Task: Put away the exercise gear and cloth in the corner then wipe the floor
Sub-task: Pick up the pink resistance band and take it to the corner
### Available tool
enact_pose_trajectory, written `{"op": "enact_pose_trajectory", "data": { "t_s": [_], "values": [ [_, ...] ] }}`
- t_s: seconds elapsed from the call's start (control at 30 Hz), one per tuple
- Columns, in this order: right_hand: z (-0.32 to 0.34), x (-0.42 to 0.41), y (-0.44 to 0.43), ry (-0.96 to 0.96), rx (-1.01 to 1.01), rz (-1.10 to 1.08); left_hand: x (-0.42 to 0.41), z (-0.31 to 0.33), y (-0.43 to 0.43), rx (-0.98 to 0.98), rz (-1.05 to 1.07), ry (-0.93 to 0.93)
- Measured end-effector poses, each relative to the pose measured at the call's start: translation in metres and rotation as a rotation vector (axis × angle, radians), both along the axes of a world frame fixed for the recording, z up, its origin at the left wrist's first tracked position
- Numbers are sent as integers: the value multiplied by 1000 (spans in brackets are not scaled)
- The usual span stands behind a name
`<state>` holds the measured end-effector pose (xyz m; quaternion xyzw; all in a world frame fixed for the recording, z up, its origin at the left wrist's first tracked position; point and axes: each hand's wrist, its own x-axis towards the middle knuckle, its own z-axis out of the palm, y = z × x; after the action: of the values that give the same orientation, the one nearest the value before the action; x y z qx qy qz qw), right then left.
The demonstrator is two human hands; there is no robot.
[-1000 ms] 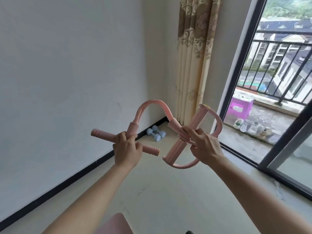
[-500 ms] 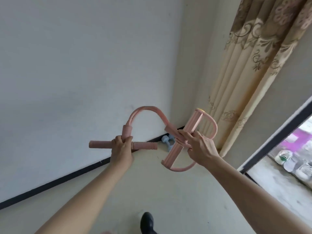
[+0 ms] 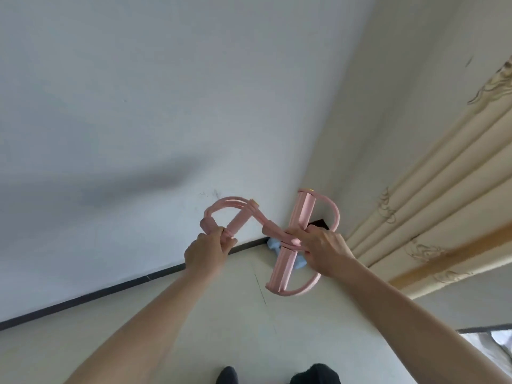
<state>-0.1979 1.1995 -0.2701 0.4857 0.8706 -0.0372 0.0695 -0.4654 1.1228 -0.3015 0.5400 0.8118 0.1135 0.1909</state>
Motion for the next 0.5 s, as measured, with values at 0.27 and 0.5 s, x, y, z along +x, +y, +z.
{"op": "enact_pose_trajectory", "data": {
  "t_s": [0.27, 0.5],
  "values": [
    [-81, -2, 156, -69, -247, 236, 42, -55, 105, -184, 266, -415],
    [-164, -5, 247, -60, -447, 401, 90, -108, 160, -236, 625, -641]
  ]
}}
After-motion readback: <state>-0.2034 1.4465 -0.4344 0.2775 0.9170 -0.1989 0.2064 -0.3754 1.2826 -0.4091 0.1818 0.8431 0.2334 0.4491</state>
